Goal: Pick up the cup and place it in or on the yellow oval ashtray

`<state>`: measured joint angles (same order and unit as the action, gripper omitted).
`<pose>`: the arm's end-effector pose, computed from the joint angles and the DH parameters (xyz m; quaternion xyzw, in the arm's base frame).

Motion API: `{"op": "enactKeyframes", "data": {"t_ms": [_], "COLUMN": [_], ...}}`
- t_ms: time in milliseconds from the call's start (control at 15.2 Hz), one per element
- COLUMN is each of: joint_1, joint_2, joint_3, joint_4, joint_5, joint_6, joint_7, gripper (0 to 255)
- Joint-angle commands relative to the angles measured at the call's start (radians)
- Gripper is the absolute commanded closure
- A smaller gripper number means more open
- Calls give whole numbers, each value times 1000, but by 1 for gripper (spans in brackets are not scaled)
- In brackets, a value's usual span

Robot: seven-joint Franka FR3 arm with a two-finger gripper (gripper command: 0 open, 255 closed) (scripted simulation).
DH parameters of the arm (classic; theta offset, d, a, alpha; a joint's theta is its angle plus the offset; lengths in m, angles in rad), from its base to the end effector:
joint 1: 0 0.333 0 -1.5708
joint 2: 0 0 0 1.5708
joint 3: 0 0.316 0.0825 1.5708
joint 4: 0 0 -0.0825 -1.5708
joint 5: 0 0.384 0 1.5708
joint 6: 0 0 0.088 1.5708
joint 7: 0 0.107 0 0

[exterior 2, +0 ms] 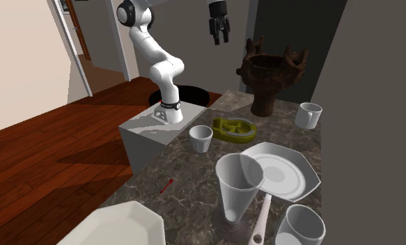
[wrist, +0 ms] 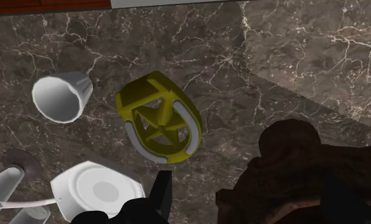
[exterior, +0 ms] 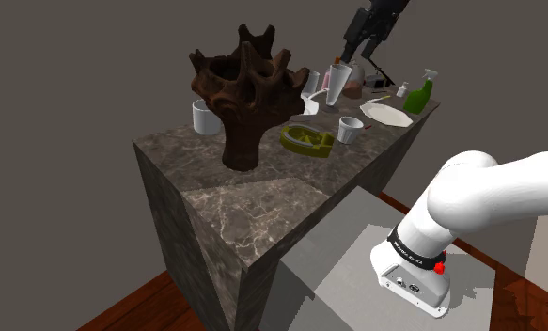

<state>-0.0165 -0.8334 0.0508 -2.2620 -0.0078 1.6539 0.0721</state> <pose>0.2996 0.0167 0.6576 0.9931 -0.0250 0.1130 0.0175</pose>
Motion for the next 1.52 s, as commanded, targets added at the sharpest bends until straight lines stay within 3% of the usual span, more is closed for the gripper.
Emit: {"op": "enactKeyframes", "data": {"t_ms": [0, 726, 1452], "joint_1": [0, -55, -116], "joint_2": [0, 120, 378], "joint_3": [0, -158, -318], "joint_4": [0, -162, -195], "joint_5": [0, -121, -229], "joint_6": [0, 204, 437], "joint_7": [0, -184, -354], "gripper": [0, 0, 0]}}
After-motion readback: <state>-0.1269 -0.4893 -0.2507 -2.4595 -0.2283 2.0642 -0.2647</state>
